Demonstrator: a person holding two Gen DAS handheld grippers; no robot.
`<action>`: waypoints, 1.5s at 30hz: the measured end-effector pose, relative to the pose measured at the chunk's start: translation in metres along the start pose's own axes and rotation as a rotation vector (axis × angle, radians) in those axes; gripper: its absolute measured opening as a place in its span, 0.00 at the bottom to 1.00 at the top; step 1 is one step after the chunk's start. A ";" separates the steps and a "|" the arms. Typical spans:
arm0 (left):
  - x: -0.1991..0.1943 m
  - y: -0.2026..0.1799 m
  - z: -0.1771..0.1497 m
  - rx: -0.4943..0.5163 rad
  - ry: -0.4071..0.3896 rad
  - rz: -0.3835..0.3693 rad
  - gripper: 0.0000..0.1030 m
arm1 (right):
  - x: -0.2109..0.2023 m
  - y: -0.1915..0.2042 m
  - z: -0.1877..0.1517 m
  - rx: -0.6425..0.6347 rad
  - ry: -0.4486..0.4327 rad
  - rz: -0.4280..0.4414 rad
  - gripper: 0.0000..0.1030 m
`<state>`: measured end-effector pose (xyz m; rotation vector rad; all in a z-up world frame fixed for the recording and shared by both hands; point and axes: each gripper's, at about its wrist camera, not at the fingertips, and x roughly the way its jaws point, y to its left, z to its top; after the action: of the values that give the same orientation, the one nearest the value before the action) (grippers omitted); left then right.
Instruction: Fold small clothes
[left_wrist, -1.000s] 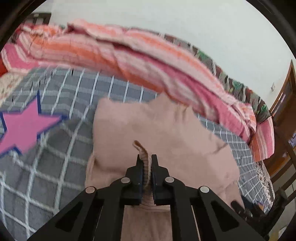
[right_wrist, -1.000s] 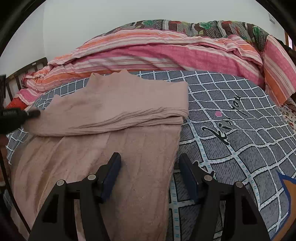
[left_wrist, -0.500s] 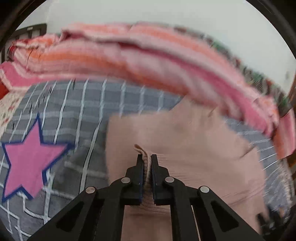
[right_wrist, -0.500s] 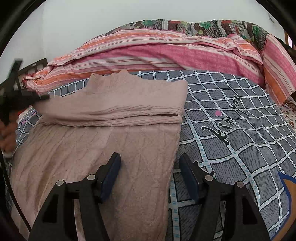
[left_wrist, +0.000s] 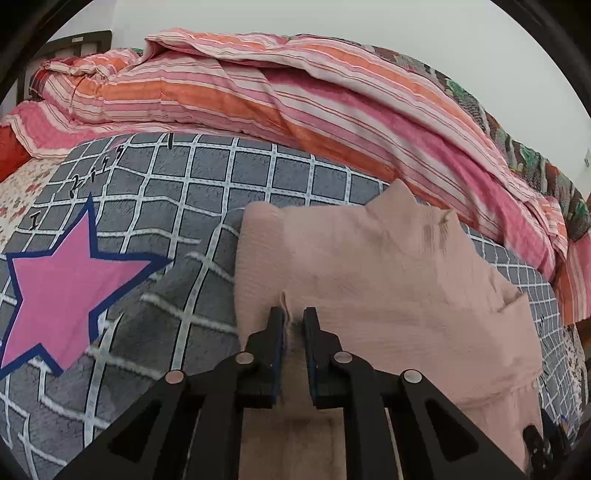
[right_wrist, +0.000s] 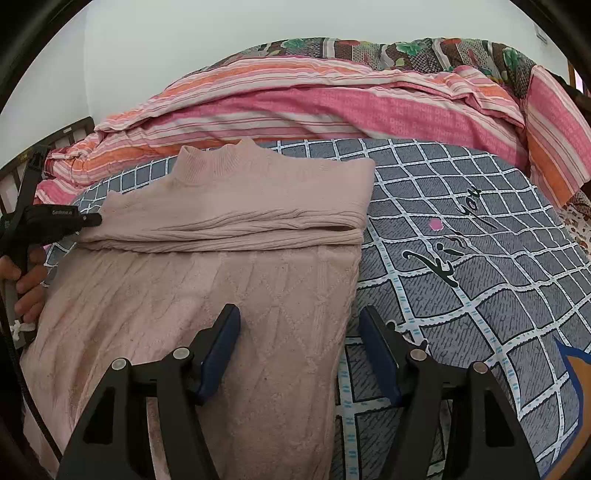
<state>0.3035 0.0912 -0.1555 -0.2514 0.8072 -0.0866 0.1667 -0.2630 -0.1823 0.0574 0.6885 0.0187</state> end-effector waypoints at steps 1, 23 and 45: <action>-0.003 0.000 -0.002 0.004 -0.003 -0.006 0.15 | 0.000 0.000 0.000 0.000 0.000 0.000 0.64; -0.019 -0.027 0.032 0.100 -0.108 -0.013 0.07 | 0.000 -0.003 0.001 0.015 0.000 -0.004 0.68; -0.028 -0.020 -0.043 0.085 -0.008 0.041 0.52 | 0.001 -0.003 0.001 0.017 0.001 -0.004 0.69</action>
<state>0.2537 0.0688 -0.1597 -0.1552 0.7982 -0.0807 0.1684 -0.2664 -0.1828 0.0726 0.6902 0.0094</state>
